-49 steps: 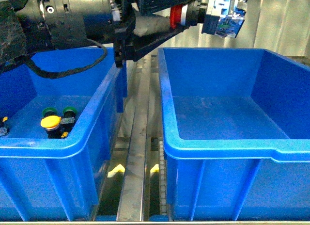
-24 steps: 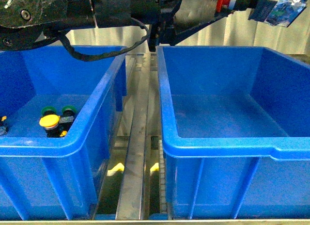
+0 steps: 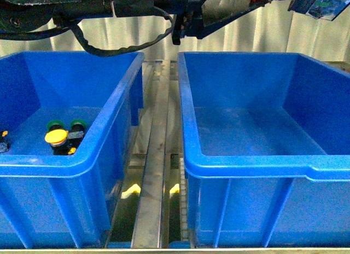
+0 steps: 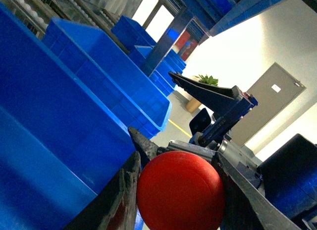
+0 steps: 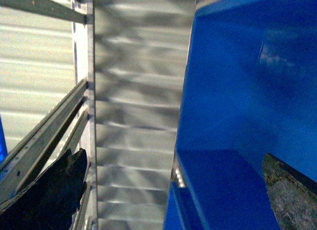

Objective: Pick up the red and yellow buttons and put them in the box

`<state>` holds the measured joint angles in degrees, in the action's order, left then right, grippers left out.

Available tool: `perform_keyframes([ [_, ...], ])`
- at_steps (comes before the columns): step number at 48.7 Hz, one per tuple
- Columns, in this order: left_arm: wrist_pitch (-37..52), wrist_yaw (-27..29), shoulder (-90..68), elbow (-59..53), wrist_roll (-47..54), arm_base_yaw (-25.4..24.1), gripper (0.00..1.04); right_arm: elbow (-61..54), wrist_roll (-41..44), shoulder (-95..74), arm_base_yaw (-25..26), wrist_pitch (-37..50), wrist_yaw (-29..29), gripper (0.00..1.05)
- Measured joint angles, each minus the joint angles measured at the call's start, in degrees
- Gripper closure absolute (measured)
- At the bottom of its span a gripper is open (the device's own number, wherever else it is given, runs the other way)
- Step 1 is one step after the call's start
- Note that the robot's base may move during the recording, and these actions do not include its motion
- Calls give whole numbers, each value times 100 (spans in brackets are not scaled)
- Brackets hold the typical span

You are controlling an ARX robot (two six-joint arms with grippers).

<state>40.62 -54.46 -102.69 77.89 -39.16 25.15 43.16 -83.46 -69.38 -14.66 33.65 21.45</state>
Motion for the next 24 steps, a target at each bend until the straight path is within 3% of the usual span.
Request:
perform_keyframes([
  [9, -140, 26, -50, 197, 164, 44, 71, 289, -83, 0, -693, -133, 177, 3],
  [24, -184, 111, -356, 393, 258, 98, 71, 442, -35, -59, -1189, -111, 210, 3],
])
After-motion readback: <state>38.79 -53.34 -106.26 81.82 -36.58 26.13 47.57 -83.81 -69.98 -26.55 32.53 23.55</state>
